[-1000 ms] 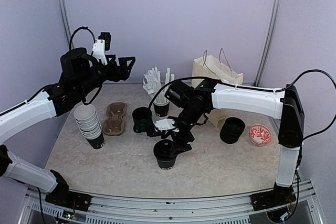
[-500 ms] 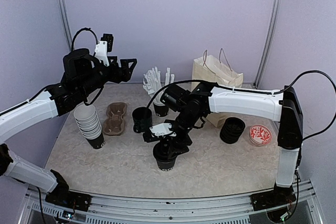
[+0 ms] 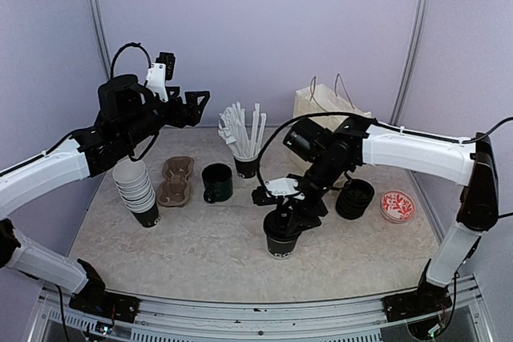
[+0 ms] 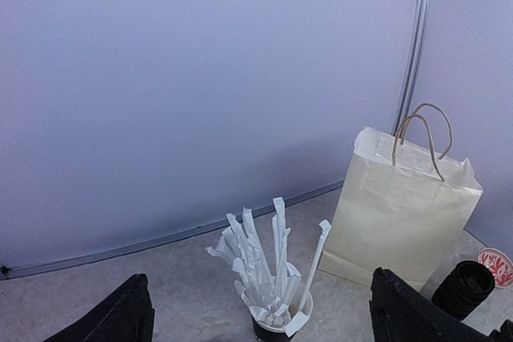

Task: Pack the takeout coffee

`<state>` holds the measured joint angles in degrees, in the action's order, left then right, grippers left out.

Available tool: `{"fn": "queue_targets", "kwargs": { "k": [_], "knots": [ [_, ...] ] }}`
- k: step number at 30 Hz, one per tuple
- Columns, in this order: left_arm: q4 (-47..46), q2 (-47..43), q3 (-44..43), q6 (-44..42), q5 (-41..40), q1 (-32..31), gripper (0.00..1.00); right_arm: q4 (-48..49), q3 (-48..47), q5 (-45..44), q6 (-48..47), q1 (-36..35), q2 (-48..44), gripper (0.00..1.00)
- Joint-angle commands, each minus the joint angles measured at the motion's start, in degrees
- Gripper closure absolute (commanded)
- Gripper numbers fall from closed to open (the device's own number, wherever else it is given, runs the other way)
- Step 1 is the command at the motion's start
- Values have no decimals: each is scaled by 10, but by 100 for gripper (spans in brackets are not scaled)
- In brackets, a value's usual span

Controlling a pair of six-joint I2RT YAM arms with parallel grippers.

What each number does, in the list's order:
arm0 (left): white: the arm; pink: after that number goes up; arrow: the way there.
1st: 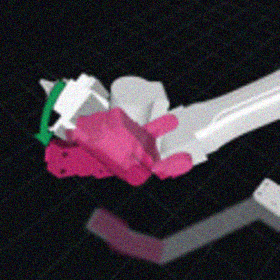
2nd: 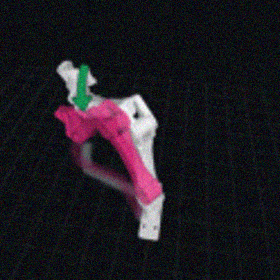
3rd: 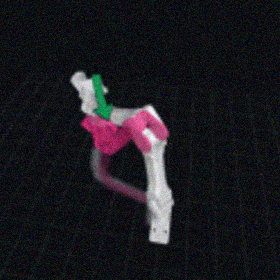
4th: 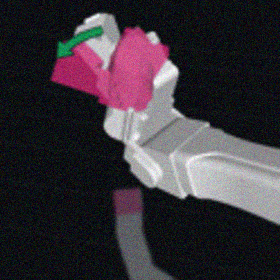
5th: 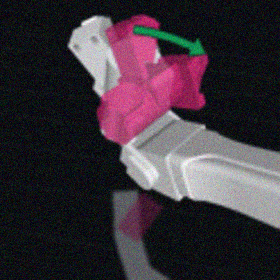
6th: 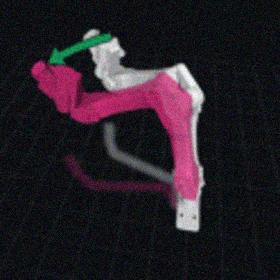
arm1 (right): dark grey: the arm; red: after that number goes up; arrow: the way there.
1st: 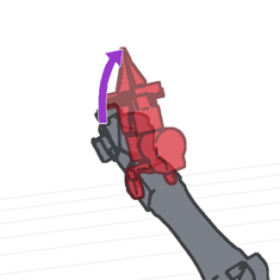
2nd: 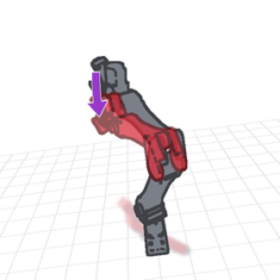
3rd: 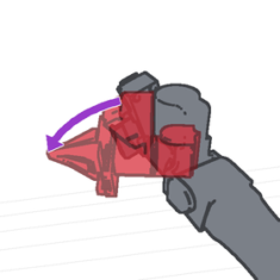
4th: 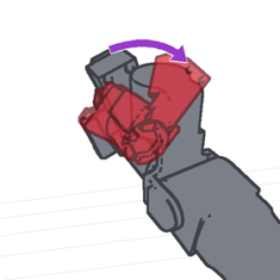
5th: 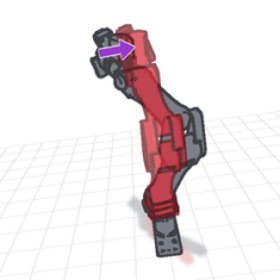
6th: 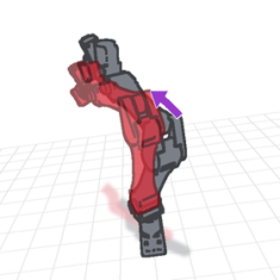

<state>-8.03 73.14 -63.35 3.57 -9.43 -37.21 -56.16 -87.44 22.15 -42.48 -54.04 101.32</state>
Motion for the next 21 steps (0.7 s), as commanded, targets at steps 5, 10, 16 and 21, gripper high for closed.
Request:
{"fn": "queue_targets", "kwargs": {
  "k": [5,10,16,21],
  "knots": [
    [7,12,-18,-16,-2,8,9,-16,150,19,3,129,-167,30],
    [7,12,-18,-18,-1,17,9,-30,213,21,-14,217,-239,30],
    [8,15,-19,-20,4,24,9,-62,269,17,-46,304,-303,30],
    [9,19,-20,-20,9,26,9,-75,300,11,-67,356,-331,31]
  ]
}}
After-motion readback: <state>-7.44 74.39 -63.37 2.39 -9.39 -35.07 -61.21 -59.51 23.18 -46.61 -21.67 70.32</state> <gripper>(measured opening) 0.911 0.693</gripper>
